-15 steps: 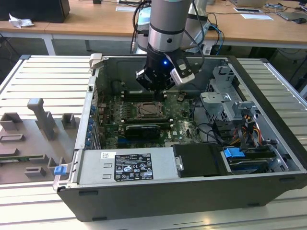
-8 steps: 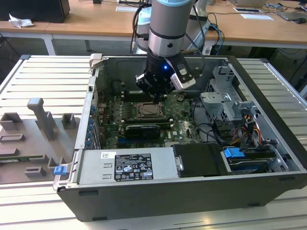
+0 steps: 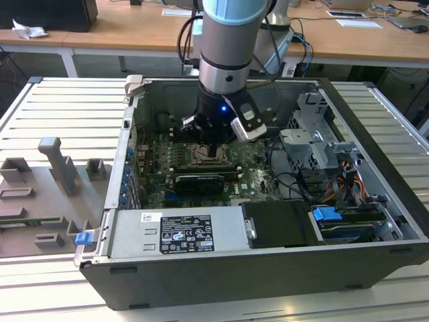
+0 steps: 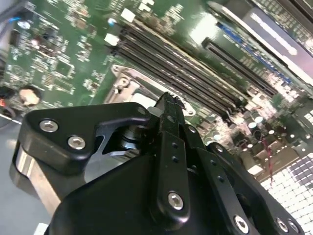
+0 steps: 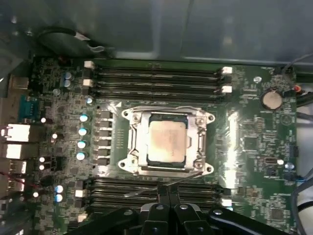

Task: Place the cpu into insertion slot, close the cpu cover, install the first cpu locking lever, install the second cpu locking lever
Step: 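Install the second cpu locking lever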

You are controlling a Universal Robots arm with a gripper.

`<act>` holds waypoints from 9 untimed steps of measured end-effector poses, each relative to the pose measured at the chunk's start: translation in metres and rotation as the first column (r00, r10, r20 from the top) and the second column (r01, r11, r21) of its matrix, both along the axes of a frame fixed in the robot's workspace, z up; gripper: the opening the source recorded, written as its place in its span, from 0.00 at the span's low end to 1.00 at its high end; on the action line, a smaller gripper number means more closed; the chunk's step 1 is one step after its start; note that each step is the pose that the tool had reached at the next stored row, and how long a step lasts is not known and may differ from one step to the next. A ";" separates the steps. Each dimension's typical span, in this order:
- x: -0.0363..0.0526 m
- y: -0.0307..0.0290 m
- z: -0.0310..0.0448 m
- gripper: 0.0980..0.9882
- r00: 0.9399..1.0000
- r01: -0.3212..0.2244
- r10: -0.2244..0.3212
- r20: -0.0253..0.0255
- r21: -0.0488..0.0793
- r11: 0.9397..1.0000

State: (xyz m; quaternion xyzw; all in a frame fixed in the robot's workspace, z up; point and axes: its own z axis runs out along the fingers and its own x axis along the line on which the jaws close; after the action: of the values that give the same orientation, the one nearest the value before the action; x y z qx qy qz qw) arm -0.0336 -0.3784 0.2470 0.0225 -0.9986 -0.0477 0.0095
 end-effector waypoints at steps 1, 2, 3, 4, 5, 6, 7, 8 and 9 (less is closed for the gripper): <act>-0.0027 -0.0001 -0.0009 0.01 1.000 0.000 0.000 0.000 0.000 1.000; -0.0059 -0.0002 -0.0024 0.01 1.000 -0.001 0.001 0.000 0.000 1.000; -0.0090 -0.0002 -0.0054 0.01 1.000 -0.001 0.001 0.000 0.000 1.000; -0.0119 -0.0002 -0.0085 0.01 1.000 -0.001 0.001 0.000 0.000 1.000; -0.0163 -0.0002 -0.0138 0.01 1.000 -0.002 0.002 0.000 0.000 1.000; -0.0177 -0.0002 -0.0166 0.01 1.000 -0.002 0.002 0.000 0.001 1.000; -0.0180 -0.0003 -0.0181 0.01 1.000 -0.002 0.002 0.000 0.002 1.000; -0.0183 -0.0003 -0.0204 0.01 1.000 -0.002 0.002 0.000 0.004 1.000; -0.0189 -0.0009 -0.0221 0.01 1.000 -0.002 0.002 0.000 0.009 1.000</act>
State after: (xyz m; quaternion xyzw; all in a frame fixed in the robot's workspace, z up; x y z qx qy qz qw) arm -0.0525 -0.3793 0.2249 0.0234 -0.9983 -0.0521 0.0095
